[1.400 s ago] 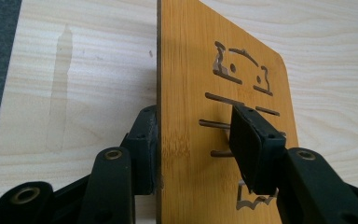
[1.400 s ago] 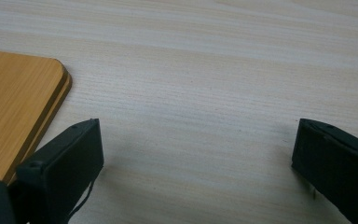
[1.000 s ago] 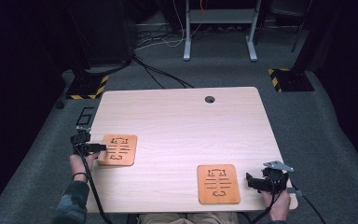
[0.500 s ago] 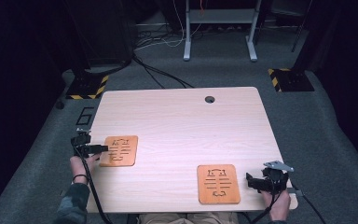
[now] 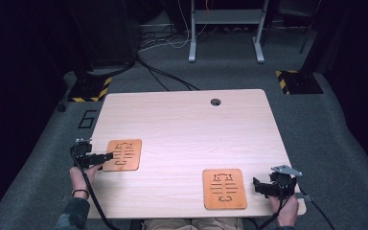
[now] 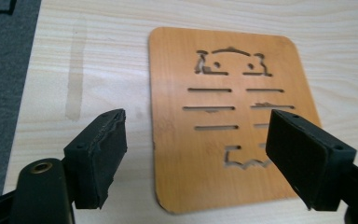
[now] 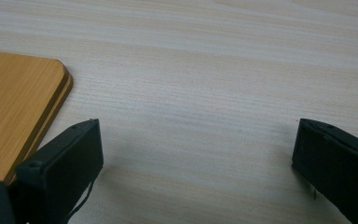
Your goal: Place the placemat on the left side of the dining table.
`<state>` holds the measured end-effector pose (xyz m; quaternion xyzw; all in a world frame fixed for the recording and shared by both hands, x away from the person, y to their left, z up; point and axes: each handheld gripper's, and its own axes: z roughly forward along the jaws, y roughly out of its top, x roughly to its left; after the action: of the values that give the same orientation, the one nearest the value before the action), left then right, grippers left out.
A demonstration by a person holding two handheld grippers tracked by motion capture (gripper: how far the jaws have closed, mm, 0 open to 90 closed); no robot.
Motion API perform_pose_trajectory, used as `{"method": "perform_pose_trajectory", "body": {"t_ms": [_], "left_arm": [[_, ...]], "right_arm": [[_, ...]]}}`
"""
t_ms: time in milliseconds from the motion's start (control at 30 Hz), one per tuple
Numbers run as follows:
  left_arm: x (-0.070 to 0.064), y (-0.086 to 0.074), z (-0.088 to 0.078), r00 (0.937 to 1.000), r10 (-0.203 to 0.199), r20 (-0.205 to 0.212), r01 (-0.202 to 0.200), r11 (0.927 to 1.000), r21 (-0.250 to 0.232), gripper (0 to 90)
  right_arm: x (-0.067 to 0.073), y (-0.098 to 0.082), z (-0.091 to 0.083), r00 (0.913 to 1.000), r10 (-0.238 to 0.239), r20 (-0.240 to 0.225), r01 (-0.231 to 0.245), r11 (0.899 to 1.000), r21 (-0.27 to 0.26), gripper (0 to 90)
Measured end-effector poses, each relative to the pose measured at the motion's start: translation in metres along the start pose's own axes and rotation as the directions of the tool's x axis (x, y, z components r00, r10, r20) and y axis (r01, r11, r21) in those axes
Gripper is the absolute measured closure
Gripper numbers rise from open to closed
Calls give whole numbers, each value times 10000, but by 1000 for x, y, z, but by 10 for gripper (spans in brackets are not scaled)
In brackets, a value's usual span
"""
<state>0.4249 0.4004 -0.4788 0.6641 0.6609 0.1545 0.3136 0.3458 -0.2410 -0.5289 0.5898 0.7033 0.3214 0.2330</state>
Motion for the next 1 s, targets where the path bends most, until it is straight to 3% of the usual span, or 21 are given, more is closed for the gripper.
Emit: {"method": "perform_pose_trajectory", "body": {"t_ms": [100,233,333,500,700,867,1000], "left_arm": [[-9,-10,-8,9985,532,-101,-534,9983,-239,177],[-16,-21,-14,9982,605,14,-603,9970,-481,157],[-21,-39,-17,9981,537,285,-515,9958,-751,151],[-23,-56,-19,9975,642,295,-619,9953,-750,145],[-28,-80,-17,9940,1068,-233,-1083,9911,-771,138],[-31,-91,-13,9836,1609,-812,-1665,9837,-674,126],[-31,-97,-10,9809,1683,-975,-1742,9831,-557,114]], "right_arm": [[0,0,0,10000,-2,2,2,10000,2,9],[0,0,0,10000,-11,2,11,10000,3,9],[0,0,0,10000,-43,49,43,10000,15,9],[0,0,0,10000,-42,27,42,10000,6,9],[1,0,0,10000,-55,61,55,10000,13,9],[1,0,0,10000,-63,66,63,10000,6,9],[1,0,0,9999,-82,82,81,10000,30,9]]}}
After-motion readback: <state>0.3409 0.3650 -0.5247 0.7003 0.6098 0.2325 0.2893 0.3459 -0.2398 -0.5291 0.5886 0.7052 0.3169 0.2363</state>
